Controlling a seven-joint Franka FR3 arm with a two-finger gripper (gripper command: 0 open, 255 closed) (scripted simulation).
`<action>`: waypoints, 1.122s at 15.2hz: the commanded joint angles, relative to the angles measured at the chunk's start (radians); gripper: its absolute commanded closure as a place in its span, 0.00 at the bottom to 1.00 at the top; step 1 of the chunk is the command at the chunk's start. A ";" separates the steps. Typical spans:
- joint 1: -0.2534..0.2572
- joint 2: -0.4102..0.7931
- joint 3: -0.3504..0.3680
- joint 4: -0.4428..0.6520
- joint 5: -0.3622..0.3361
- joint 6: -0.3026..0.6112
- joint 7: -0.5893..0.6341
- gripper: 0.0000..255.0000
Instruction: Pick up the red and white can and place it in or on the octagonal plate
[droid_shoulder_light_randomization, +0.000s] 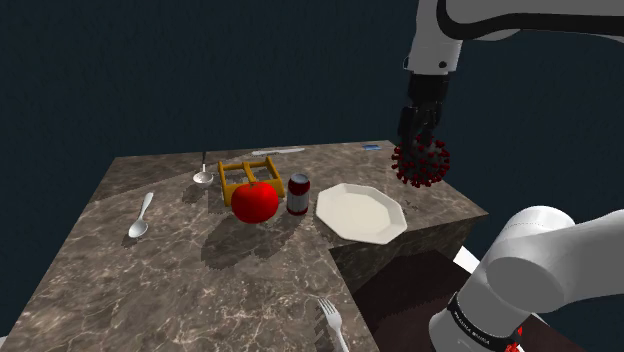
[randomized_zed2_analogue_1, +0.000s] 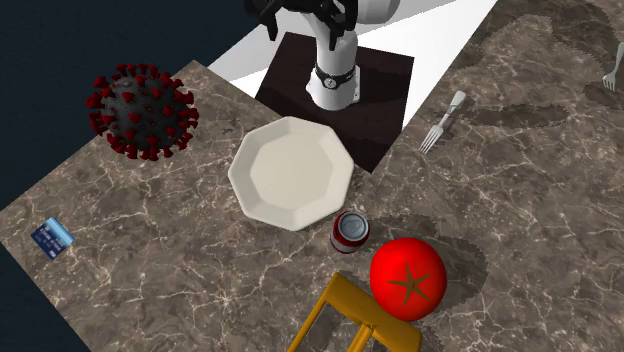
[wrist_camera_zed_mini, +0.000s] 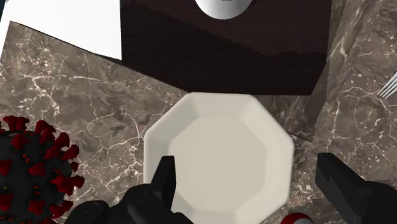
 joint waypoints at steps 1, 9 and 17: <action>0.000 0.000 0.000 0.000 0.000 0.000 0.000 0.00; 0.024 0.180 0.077 -0.032 0.078 0.265 0.121 0.00; 0.042 0.422 0.146 0.028 0.117 0.506 0.230 0.00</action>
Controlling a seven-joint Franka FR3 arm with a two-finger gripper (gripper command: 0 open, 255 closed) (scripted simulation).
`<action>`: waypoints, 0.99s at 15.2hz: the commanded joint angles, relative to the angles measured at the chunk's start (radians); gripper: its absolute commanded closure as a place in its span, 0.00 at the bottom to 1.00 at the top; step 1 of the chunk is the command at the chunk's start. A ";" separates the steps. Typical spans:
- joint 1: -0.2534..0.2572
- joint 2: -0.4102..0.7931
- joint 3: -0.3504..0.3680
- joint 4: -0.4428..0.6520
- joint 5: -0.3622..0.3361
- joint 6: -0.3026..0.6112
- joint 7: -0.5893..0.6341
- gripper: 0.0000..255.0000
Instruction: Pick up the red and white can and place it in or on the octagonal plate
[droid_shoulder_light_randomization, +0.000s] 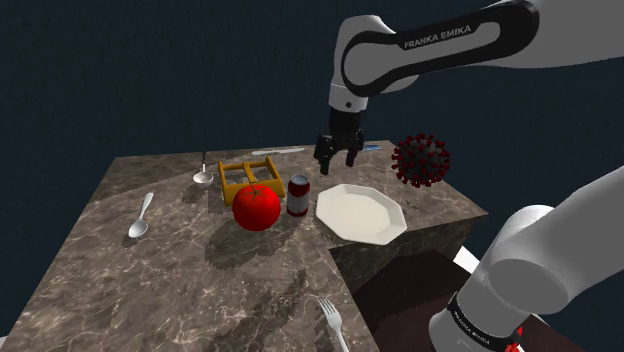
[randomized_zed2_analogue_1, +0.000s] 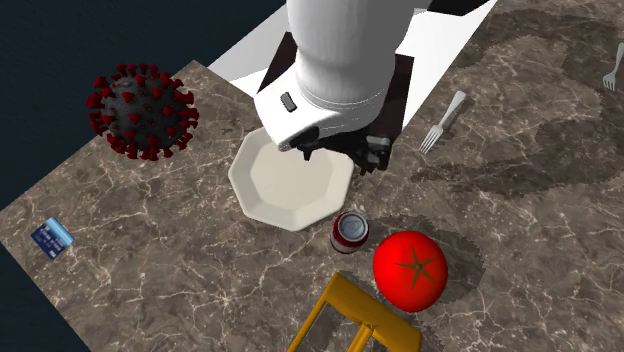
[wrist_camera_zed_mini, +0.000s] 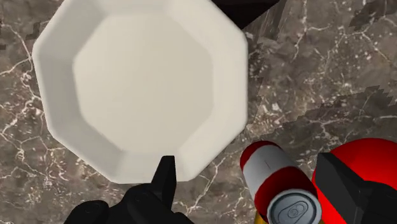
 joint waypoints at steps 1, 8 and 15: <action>0.004 0.062 0.016 0.022 0.005 0.057 0.028 0.00; 0.015 0.301 0.061 0.155 -0.011 0.214 0.128 0.00; 0.018 0.346 0.064 0.107 -0.016 0.307 0.132 0.00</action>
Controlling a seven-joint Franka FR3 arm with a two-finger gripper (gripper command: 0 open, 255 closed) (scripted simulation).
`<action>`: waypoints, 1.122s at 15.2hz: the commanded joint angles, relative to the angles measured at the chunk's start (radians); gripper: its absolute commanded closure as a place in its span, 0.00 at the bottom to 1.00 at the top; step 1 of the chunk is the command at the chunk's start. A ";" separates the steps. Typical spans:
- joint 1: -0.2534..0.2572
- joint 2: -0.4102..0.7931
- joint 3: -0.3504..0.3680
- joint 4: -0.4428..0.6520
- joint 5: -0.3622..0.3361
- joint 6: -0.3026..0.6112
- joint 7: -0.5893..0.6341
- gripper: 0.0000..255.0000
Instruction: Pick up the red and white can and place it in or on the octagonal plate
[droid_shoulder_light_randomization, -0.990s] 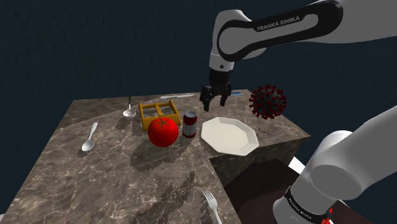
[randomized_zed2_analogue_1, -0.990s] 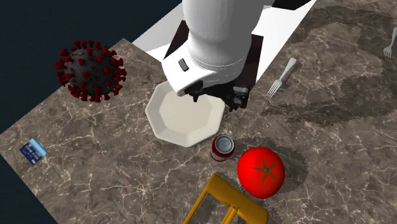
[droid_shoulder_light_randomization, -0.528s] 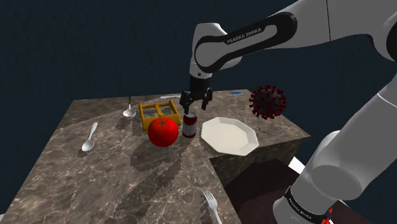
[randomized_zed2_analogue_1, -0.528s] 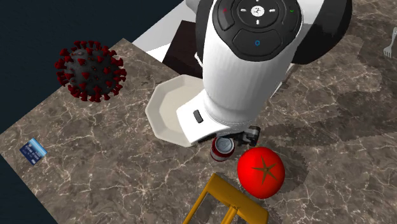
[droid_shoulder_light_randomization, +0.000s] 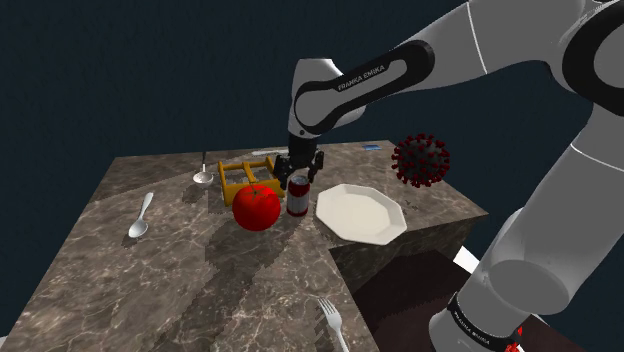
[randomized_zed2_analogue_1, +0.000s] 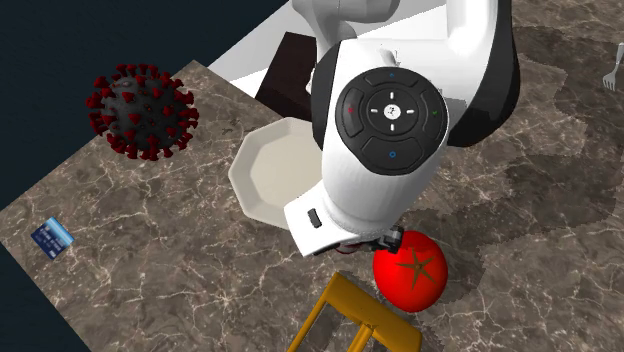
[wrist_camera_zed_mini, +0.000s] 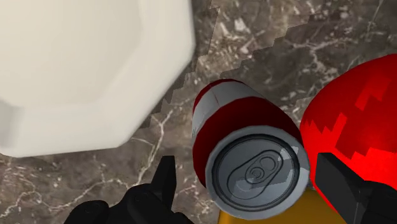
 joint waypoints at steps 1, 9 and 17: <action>0.001 0.009 0.001 -0.013 -0.001 0.022 0.002 0.00; 0.001 0.009 0.001 -0.013 -0.001 0.022 0.002 0.00; 0.001 0.009 0.001 -0.013 -0.001 0.022 0.002 1.00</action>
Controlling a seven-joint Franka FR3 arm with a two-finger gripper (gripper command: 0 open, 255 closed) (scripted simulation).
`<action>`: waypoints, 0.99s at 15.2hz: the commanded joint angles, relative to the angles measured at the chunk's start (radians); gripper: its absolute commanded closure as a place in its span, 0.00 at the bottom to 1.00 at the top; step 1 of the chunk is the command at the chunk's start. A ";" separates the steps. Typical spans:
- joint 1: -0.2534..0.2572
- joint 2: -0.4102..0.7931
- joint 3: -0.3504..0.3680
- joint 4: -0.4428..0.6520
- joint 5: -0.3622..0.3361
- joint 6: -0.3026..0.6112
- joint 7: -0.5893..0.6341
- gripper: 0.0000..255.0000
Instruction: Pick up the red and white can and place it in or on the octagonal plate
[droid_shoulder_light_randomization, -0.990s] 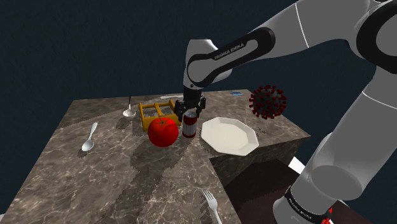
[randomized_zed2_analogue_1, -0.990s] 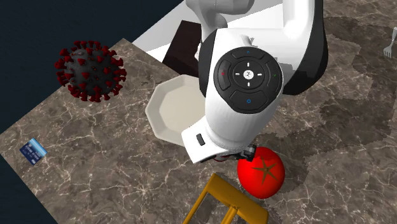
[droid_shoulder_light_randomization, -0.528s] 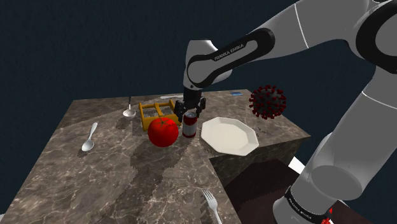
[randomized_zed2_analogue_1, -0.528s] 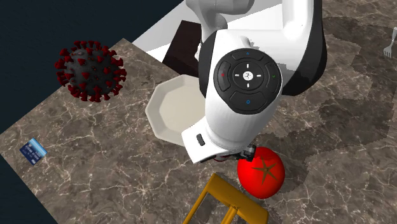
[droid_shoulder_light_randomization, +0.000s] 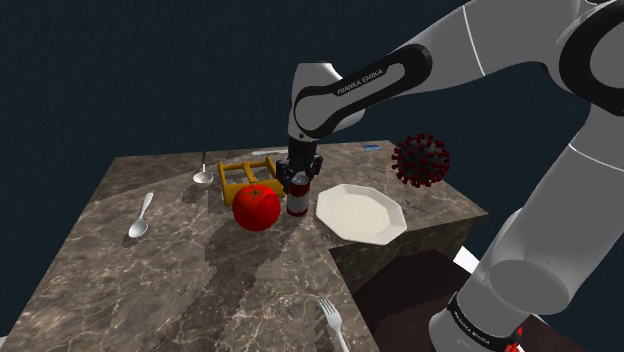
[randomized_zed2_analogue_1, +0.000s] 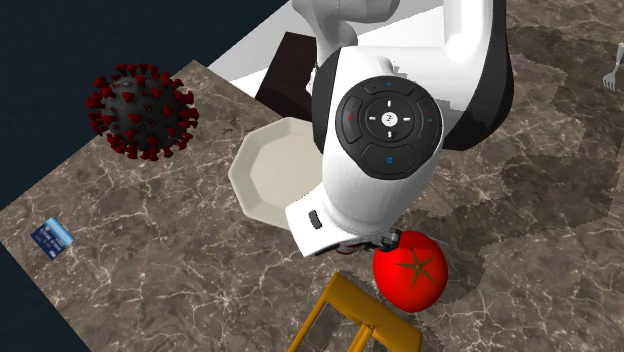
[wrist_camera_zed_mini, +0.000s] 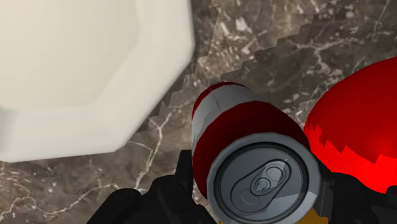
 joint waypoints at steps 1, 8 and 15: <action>0.000 0.000 0.000 0.000 0.000 0.000 0.000 1.00; -0.001 -0.037 -0.002 0.043 0.004 -0.080 0.000 1.00; -0.002 -0.071 -0.004 0.103 0.006 -0.174 0.001 1.00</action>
